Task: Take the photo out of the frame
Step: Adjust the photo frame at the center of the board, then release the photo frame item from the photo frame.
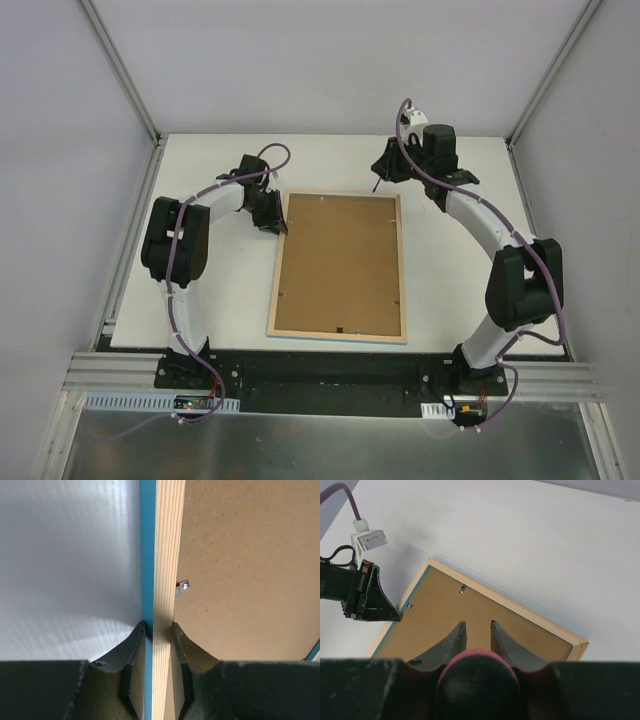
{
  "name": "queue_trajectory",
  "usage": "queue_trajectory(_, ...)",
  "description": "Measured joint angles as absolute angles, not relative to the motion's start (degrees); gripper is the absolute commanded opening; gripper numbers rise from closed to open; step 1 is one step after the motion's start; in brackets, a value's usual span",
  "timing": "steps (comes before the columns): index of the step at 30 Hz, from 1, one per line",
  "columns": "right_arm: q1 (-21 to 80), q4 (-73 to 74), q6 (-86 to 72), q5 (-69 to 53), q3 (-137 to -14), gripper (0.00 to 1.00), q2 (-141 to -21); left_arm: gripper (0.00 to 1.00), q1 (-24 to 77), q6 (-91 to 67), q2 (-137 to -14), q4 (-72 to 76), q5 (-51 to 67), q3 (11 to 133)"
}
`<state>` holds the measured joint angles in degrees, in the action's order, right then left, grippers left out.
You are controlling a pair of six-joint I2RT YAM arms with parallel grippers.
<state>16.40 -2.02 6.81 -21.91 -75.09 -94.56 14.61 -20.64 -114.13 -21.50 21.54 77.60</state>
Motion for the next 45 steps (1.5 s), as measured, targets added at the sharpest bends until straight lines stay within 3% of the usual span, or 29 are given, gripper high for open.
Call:
queue_trajectory(13, 22.9, 5.1, 7.9, -21.8, -96.1, 0.01, -111.4, 0.01, 17.2, -26.5, -114.4, -18.0, 25.5, 76.0)
queue_trajectory(16, 24.6, 7.9, 9.2, -20.6, -100.2, 0.01, -114.9, 0.15, 17.2, -26.3, -114.4, -17.8, 25.8, 76.0)
queue_trajectory(22, 26.9, 10.9, 15.4, -17.6, -100.4, 0.01, -115.5, 0.53, 16.6, -22.6, -116.2, -20.9, 28.8, 80.2)
queue_trajectory(25, 27.5, 11.0, 18.6, -16.4, -100.4, 0.01, -115.5, 0.64, 15.7, -21.3, -118.1, -23.6, 31.6, 86.5)
queue_trajectory(34, 27.5, 9.8, 19.0, -12.6, -110.0, 0.01, -122.3, 0.64, 14.0, -20.4, -122.9, -26.2, 32.2, 100.9)
queue_trajectory(45, 28.6, 12.3, 14.1, -10.0, -116.4, 0.01, -130.4, 0.63, 14.0, -20.2, -128.5, -29.7, 29.7, 103.0)
